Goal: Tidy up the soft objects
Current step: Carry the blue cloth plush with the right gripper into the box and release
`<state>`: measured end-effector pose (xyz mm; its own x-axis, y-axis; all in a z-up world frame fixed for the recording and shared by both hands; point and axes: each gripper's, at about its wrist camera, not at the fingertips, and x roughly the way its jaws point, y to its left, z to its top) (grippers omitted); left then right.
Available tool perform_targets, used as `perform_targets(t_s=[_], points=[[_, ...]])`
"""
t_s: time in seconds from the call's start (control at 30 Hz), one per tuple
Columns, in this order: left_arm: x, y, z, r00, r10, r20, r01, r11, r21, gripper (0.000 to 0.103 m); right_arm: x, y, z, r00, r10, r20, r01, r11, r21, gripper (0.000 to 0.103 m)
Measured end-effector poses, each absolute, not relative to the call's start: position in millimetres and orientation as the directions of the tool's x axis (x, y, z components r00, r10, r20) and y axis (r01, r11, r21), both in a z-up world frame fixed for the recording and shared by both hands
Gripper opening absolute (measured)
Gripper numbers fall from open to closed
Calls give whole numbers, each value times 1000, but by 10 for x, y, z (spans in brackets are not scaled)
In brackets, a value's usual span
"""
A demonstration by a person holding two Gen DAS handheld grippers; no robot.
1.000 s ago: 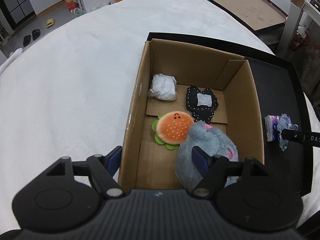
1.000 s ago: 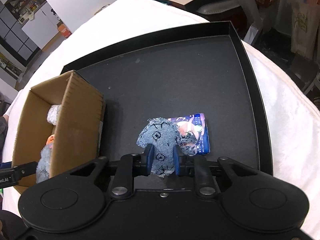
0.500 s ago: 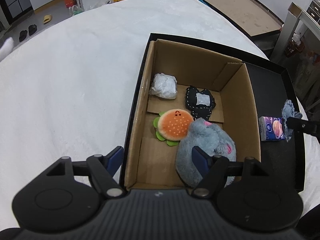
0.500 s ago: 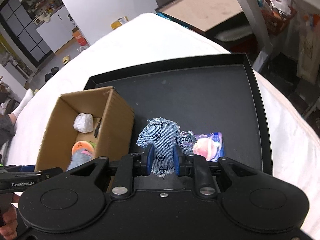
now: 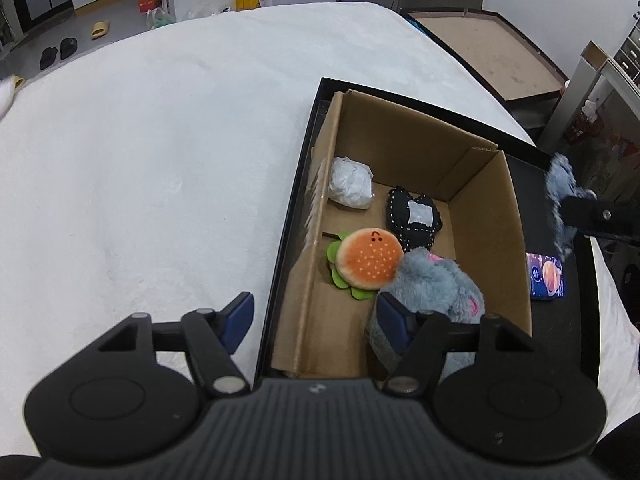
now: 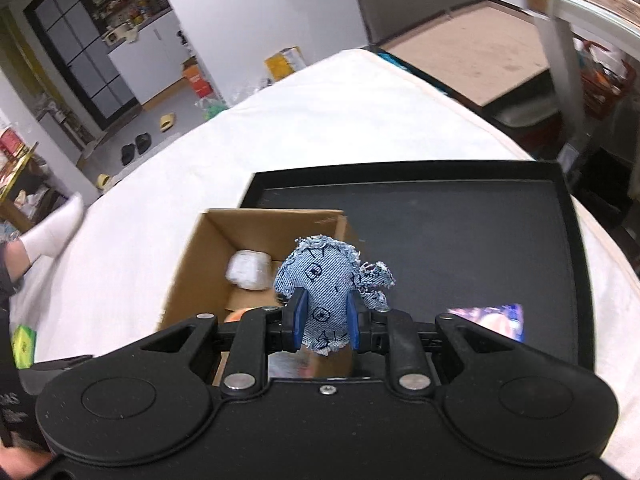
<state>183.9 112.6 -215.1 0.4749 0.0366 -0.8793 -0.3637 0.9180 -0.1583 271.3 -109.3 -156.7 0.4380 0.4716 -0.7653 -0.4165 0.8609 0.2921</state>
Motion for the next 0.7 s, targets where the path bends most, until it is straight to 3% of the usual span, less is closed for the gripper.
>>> perform_targets(t_s=[0.27,0.47,0.7], points=[[1800,1199,-2253,475,-18,-880,-356,910,-211,34,2652,-693,-1541,412,473,-779,-460,846,270,21],[1758,1280,-2285,486,-28,-874,-363,903,-230,22,2590,-497,-1573,379,478,-792,-472,836,279,22],[1718,1352,-2313,498,-48,-866,-364,895,-259,18,2474,-261,-1606,320,496,-807,-494,815,304,24]])
